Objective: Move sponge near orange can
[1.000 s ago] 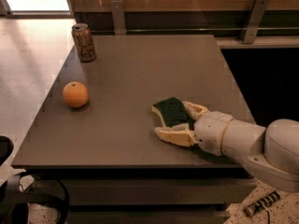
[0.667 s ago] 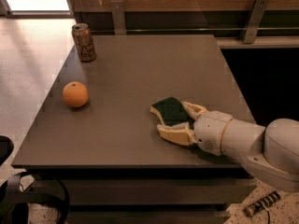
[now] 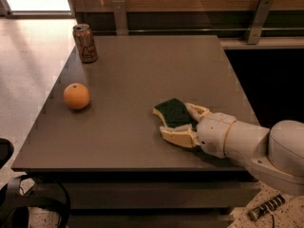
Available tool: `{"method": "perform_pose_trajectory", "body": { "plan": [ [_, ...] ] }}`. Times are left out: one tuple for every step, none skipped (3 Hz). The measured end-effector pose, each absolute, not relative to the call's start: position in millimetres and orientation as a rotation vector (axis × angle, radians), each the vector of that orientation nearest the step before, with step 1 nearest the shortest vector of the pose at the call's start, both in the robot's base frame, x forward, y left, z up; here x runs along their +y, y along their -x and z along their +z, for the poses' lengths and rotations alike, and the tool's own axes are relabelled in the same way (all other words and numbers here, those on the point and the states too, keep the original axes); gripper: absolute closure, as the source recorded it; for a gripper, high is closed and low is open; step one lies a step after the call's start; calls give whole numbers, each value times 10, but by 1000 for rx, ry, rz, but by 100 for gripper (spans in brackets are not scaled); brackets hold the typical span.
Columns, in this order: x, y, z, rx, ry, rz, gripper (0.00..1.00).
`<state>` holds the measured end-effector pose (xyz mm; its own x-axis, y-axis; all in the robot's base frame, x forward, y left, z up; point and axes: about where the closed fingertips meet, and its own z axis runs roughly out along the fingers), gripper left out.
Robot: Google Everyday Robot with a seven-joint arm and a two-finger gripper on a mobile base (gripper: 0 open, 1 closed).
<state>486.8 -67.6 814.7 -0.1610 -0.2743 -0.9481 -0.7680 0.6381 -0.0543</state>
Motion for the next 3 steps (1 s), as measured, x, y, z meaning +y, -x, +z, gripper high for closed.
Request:
{"method": "perform_pose_trajectory", "body": {
  "plan": [
    [-810,-5159,8552,1711,884,511,100],
    [-925,-5617,9103,1696,902,462,100],
    [-1004,-6047,9520,1705,922,385,100]
  ]
}}
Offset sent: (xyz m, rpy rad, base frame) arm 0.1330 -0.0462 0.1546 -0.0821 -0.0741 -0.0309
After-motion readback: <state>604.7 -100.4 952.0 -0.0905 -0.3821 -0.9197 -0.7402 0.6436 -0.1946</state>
